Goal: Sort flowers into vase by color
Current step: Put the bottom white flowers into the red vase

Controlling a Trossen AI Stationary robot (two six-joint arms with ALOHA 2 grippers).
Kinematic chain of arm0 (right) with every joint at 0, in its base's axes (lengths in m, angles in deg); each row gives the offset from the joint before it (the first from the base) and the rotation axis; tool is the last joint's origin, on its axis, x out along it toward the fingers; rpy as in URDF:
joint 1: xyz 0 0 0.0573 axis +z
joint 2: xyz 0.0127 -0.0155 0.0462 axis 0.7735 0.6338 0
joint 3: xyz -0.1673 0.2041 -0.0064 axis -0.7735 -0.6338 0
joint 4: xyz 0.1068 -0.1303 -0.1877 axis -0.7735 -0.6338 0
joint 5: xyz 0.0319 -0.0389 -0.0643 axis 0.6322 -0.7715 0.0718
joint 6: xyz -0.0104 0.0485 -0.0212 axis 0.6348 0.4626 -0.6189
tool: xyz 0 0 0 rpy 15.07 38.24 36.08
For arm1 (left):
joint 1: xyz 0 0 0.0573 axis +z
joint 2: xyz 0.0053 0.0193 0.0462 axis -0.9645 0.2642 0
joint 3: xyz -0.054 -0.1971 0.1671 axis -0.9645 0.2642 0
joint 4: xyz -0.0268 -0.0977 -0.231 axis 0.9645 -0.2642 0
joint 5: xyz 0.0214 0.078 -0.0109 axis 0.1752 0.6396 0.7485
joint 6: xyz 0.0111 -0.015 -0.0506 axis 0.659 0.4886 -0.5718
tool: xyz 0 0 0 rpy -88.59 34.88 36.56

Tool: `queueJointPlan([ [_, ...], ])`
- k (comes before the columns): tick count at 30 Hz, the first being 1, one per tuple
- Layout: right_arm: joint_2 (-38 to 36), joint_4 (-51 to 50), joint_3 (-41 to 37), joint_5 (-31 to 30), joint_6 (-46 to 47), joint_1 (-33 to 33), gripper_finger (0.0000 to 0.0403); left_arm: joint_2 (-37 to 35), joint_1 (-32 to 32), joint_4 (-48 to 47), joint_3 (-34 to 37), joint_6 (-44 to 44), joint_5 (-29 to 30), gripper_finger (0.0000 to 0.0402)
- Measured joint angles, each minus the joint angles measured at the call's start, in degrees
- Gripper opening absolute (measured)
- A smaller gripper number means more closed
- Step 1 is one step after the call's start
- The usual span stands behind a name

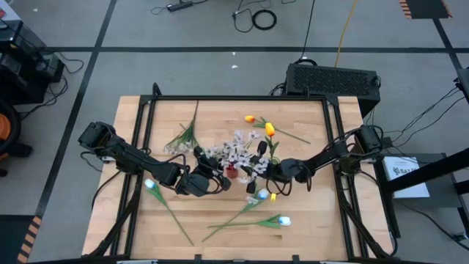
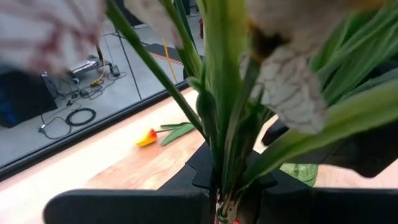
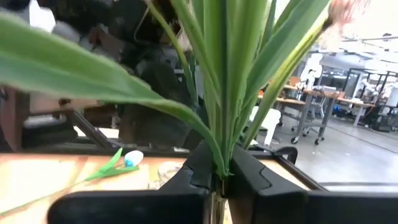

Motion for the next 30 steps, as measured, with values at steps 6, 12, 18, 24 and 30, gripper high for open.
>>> queueJointPlan([
  [6,0.0,-3.0,0.0,0.0,1.6,-0.5,0.0029,1.2,0.0,0.0,0.0,-2.5,0.1,0.0034],
  [12,0.0,-4.3,0.0,-0.4,1.6,-0.5,0.0031,3.2,0.0,-0.3,0.0,-5.3,1.0,0.0034],
  [18,0.0,-4.5,0.0,-0.5,2.5,-0.5,0.0031,3.4,-0.4,-0.4,0.0,-5.2,1.5,0.0034],
  [24,0.0,-5.1,0.0,-0.5,4.0,-0.6,0.0031,3.4,-1.3,-0.4,0.0,-5.3,3.1,0.0034],
  [30,0.0,-6.8,1.9,-0.5,4.1,-0.6,0.0032,3.4,-1.7,-0.4,0.0,-5.2,3.4,0.0081],
])
